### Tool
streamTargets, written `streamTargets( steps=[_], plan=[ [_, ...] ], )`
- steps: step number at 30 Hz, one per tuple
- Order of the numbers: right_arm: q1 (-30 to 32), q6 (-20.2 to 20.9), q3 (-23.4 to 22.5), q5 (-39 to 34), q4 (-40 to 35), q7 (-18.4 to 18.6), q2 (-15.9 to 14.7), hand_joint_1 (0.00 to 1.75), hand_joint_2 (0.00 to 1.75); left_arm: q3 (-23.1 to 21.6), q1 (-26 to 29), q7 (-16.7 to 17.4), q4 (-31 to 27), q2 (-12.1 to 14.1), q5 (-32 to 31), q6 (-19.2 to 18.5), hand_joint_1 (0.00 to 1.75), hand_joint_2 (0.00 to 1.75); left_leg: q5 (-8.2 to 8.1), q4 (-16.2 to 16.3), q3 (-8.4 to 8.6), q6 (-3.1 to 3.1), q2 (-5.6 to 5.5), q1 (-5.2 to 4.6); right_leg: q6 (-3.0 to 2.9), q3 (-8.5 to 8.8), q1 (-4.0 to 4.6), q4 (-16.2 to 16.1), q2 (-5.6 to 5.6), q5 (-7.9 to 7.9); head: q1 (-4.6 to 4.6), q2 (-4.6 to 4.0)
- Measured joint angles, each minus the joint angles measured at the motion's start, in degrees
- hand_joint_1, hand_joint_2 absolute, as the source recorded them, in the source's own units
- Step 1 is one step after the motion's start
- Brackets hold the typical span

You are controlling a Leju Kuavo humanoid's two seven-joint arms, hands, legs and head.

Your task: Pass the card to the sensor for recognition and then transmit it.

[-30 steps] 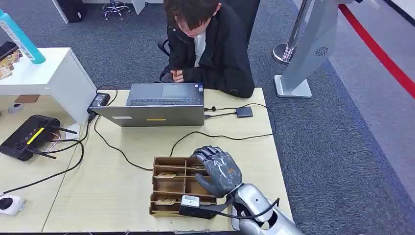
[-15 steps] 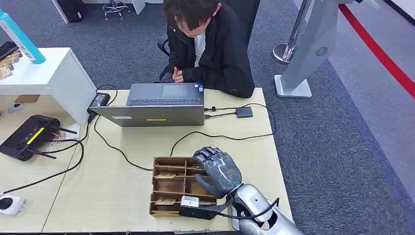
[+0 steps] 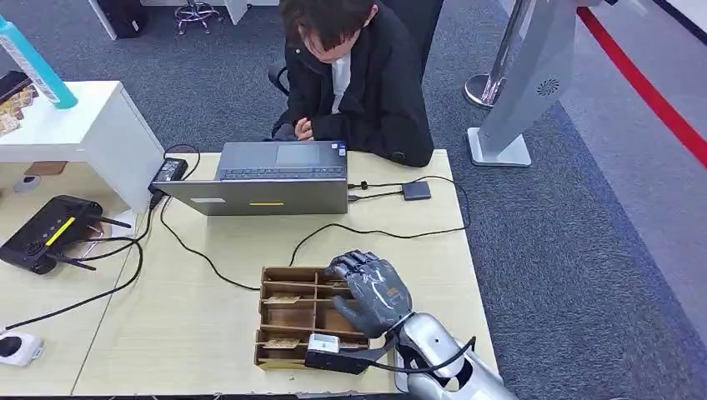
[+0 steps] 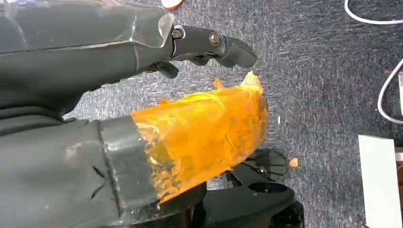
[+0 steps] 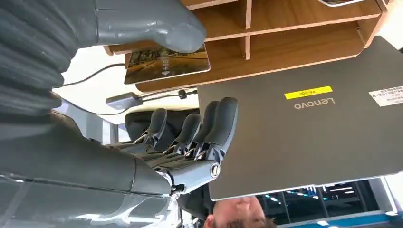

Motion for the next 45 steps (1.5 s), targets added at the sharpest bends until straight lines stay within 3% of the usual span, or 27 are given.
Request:
streamTargets(
  steps=[14,19,33,45],
  plan=[
    [0.0,0.1,0.0,0.0,0.3,0.2,0.0,0.89,1.75,-0.5,0.0,0.2,0.0,0.0,0.4,0.0,0.0,0.0,0.0,0.0,0.0,0.0,0.0,0.0,0.0,0.0,0.0,0.0,0.0,0.0,0.0,0.0],
    [0.0,0.3,0.0,-0.1,0.4,0.4,-0.1,0.82,1.75,-0.9,0.0,0.2,0.0,0.0,1.0,0.0,0.0,0.0,0.0,0.0,0.0,0.0,0.0,0.0,0.0,0.0,0.0,0.0,0.0,0.0,0.0,0.0],
    [0.1,0.7,-0.7,-0.1,0.4,0.5,-0.3,0.84,1.75,-1.6,0.0,0.2,0.0,0.0,1.9,0.0,0.0,0.0,0.0,0.0,0.0,0.0,0.0,0.0,0.0,-0.01,0.0,0.0,0.0,0.0,0.0,0.0],
    [0.4,0.8,-1.4,-0.1,0.4,0.7,-0.5,0.93,1.75,-2.4,0.0,0.2,0.0,0.1,2.5,-1.0,0.0,0.0,0.0,0.0,0.0,0.0,0.0,0.0,0.0,-0.02,0.0,0.0,0.0,0.0,0.02,0.0]
  ],
)
